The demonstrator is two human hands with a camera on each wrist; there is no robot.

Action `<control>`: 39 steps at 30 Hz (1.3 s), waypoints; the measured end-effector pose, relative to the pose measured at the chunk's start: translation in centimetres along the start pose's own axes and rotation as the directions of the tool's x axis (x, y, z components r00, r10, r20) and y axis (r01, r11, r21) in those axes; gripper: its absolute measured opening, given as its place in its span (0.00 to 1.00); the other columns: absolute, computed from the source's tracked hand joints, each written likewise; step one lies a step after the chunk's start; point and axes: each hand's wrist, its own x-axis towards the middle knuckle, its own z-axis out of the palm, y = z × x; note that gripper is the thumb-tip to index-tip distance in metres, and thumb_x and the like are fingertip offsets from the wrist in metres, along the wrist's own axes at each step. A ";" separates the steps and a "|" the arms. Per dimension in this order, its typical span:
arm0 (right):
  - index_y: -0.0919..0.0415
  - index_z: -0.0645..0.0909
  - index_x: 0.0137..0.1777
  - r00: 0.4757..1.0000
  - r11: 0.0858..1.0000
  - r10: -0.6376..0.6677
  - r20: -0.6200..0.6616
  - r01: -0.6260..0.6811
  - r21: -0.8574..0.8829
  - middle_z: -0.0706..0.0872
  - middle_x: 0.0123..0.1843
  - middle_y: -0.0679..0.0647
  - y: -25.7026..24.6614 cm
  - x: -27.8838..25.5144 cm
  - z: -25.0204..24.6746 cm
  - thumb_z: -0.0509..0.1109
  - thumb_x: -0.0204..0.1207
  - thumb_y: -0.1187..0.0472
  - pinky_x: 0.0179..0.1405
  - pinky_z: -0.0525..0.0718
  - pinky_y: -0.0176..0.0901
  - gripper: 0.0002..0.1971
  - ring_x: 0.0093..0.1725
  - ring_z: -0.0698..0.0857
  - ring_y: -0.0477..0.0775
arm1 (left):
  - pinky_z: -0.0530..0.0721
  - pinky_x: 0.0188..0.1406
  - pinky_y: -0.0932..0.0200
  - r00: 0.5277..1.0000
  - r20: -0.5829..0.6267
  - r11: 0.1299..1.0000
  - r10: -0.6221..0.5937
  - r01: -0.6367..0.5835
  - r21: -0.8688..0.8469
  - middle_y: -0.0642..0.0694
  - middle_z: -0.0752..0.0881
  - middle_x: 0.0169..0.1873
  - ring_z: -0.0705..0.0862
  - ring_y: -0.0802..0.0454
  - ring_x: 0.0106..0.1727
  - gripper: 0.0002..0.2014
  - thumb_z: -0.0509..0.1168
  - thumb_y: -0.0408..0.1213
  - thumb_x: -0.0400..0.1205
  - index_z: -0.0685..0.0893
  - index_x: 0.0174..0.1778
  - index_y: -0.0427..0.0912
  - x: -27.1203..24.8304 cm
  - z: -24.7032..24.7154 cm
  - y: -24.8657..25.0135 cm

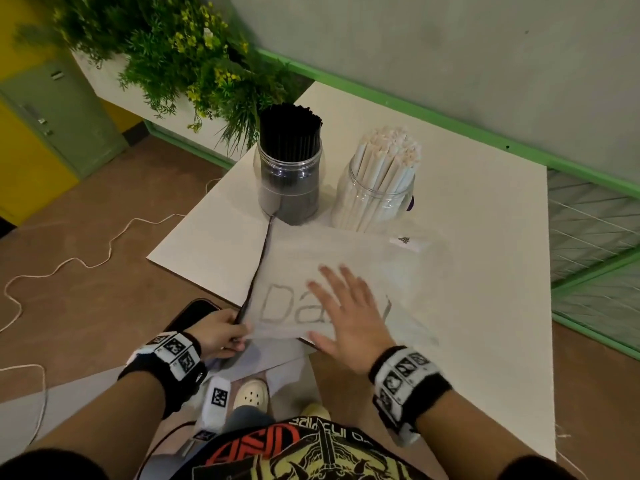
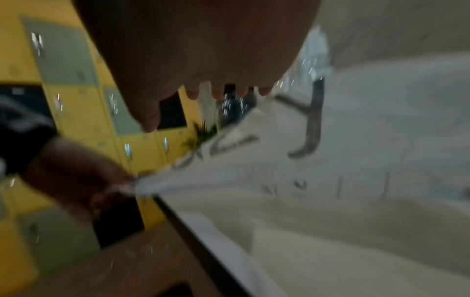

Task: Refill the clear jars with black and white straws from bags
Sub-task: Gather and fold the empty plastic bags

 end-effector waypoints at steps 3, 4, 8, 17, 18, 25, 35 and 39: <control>0.41 0.39 0.84 0.890 0.986 0.163 0.425 -0.127 -0.110 0.31 0.85 0.46 3.6 -0.8 3.4 0.63 0.68 0.26 0.81 0.39 0.68 0.51 0.82 0.30 0.58 | 0.79 0.20 0.60 0.991 -0.135 0.999 0.011 -0.017 -0.045 0.40 0.72 0.24 0.75 0.51 0.18 0.14 0.62 0.23 0.82 0.66 0.34 0.39 -0.7 -0.9 0.2; 0.40 0.36 0.83 0.860 0.979 0.204 0.467 -0.168 -0.117 0.27 0.84 0.44 5.1 -1.6 3.8 0.63 0.65 0.23 0.81 0.36 0.66 0.54 0.81 0.27 0.57 | 0.79 0.17 0.64 0.987 -0.158 0.998 -0.002 -0.009 -0.067 0.39 0.72 0.25 0.75 0.52 0.16 0.14 0.62 0.23 0.82 0.67 0.35 0.38 -1.1 -1.4 0.2; 0.38 0.40 0.83 0.873 0.984 0.176 0.456 -0.145 -0.102 0.27 0.81 0.40 7.9 -4.5 3.2 0.41 0.66 0.24 0.82 0.41 0.58 0.44 0.80 0.28 0.51 | 0.81 0.18 0.66 0.992 -0.123 0.983 0.003 -0.026 -0.183 0.38 0.74 0.28 0.78 0.55 0.14 0.07 0.63 0.24 0.82 0.72 0.44 0.37 -1.9 -2.2 0.3; 0.57 0.79 0.71 0.758 0.723 0.338 0.558 -0.588 0.362 0.74 0.76 0.57 8.5 -3.0 -2.6 0.54 0.88 0.51 0.72 0.63 0.42 0.19 0.77 0.70 0.59 | 0.77 0.63 0.46 0.821 -0.031 0.494 0.571 -0.313 0.811 0.46 0.70 0.72 0.72 0.38 0.68 0.46 0.69 0.26 0.72 0.54 0.82 0.54 0.4 -5.2 -0.4; 0.58 0.82 0.64 0.747 0.699 0.349 0.565 -0.609 0.374 0.80 0.70 0.58 8.7 -2.9 -2.9 0.55 0.87 0.51 0.68 0.68 0.44 0.18 0.72 0.75 0.59 | 0.77 0.64 0.41 0.796 0.052 0.339 0.603 -0.315 0.887 0.46 0.64 0.76 0.69 0.37 0.70 0.52 0.73 0.30 0.70 0.48 0.83 0.57 0.6 -4.8 -0.5; 0.53 0.84 0.56 0.699 0.617 0.382 0.605 -0.680 0.396 0.85 0.60 0.51 9.8 -2.8 -2.9 0.58 0.85 0.51 0.63 0.74 0.42 0.14 0.59 0.81 0.50 | 0.78 0.61 0.42 0.559 0.529 -0.239 0.639 -0.509 0.827 0.49 0.71 0.74 0.72 0.40 0.71 0.42 0.75 0.33 0.54 0.76 0.65 0.65 1.9 -1.8 1.5; 0.47 0.80 0.63 0.707 0.172 0.565 0.426 -0.606 0.777 0.88 0.56 0.43 12.3 -5.0 -3.5 0.64 0.58 0.19 0.60 0.77 0.46 0.41 0.56 0.86 0.46 | 0.73 0.45 0.53 0.911 -0.234 0.849 0.339 -0.189 0.493 0.31 0.86 0.49 0.83 0.36 0.52 0.18 0.57 0.44 0.87 0.84 0.48 0.32 1.9 -1.7 3.3; 0.42 0.71 0.67 0.805 0.288 0.461 0.374 -0.534 0.795 0.89 0.56 0.45 10.8 -5.1 -2.4 0.83 0.58 0.40 0.49 0.83 0.35 0.38 0.57 0.87 0.44 | 0.73 0.49 0.53 0.921 -0.268 0.877 0.282 -0.134 0.462 0.29 0.85 0.53 0.82 0.36 0.54 0.18 0.56 0.43 0.87 0.83 0.52 0.31 3.4 -1.5 3.7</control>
